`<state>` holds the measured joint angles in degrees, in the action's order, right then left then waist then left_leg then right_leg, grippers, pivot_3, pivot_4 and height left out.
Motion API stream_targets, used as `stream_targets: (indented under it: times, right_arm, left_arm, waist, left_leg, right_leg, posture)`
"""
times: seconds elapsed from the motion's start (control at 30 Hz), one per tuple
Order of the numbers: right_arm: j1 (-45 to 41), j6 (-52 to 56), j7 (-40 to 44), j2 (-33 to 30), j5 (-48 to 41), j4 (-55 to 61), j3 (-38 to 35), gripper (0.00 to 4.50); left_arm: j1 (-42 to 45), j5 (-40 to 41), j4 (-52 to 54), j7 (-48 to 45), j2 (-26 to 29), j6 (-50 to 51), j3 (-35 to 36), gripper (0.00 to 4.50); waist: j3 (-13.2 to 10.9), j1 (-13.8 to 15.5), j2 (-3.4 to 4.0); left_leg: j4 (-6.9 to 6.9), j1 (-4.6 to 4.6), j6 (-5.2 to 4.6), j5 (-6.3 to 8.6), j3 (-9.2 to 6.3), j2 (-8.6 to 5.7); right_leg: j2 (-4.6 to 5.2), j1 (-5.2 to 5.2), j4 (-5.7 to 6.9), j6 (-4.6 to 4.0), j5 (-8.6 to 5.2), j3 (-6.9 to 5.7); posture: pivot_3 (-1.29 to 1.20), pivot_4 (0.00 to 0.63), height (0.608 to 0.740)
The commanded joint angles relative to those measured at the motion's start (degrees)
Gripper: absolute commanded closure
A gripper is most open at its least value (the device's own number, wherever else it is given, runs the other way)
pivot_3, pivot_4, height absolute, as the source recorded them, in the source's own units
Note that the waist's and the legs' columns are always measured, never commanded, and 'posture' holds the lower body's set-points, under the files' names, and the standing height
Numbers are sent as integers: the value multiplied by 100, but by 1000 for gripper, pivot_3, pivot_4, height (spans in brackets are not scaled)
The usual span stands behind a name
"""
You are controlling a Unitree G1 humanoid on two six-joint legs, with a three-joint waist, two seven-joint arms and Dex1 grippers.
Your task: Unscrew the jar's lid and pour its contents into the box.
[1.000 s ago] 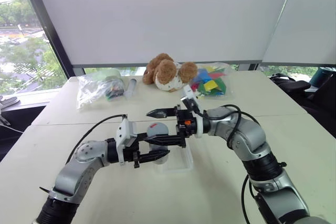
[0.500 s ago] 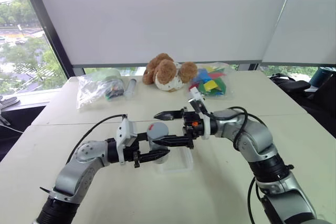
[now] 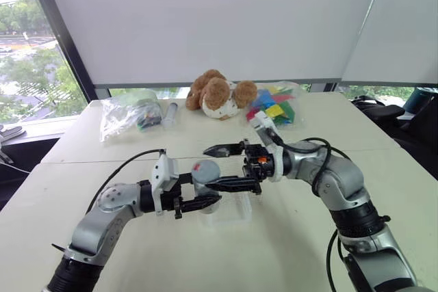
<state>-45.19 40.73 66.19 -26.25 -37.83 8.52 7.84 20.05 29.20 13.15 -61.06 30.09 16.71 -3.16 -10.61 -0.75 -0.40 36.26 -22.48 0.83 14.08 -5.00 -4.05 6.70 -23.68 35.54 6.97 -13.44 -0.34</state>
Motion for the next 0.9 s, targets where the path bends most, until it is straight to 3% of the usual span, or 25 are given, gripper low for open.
stream_targets:
  times: [0.03,0.4,0.5,0.57,0.6,0.67,0.8,0.9]
  right_arm:
    - [-174,-66,-133,119,-39,242,-22,38]
    - [-281,-548,-135,300,535,7,396,38]
    - [-300,-559,-141,354,513,9,372,911]
    - [-302,-537,-134,363,460,50,342,1906]
    - [-299,-526,-119,364,426,61,326,2165]
    - [-278,-371,-90,432,146,85,190,2153]
    - [-314,645,-461,757,-1379,-8,-806,2153]
    - [-258,1073,-748,717,-2052,-146,-1389,2153]
  left_arm:
    - [12,50,149,8,25,-89,92,2361]
    - [5,51,160,7,4,-90,68,2361]
    - [-1,50,158,9,9,-85,70,2361]
    - [-18,52,180,15,14,-73,68,2361]
    - [-24,52,184,16,18,-70,68,2361]
    - [-30,55,182,14,23,-67,72,2361]
    - [-64,93,161,-28,85,-78,105,2361]
    - [-93,163,126,-75,172,-97,194,2361]
  waist:
    - [0,0,0]
    - [0,-1,0]
    - [0,0,0]
    - [0,-2,0]
    - [0,-2,0]
    - [0,-2,0]
    - [0,-2,0]
    - [1,4,2]
  left_leg:
    - [0,0,0,0,0,0]
    - [0,0,0,0,0,0]
    - [0,0,0,0,0,-1]
    - [0,0,0,0,0,-1]
    - [0,0,0,0,0,0]
    - [0,0,0,0,0,0]
    - [0,0,0,0,-2,0]
    - [-1,0,0,0,-3,1]
  right_leg:
    - [0,0,0,0,0,0]
    - [0,0,0,0,0,0]
    - [0,0,0,0,0,0]
    - [0,0,0,0,0,0]
    - [0,-1,0,0,0,0]
    - [0,-1,0,0,0,0]
    - [0,-1,1,0,0,0]
    - [0,0,0,-1,1,2]
  posture:
    - [0,150,740]
    - [0,150,740]
    - [0,150,740]
    - [0,150,740]
    - [0,150,740]
    - [0,150,740]
    - [0,150,740]
    - [0,150,740]
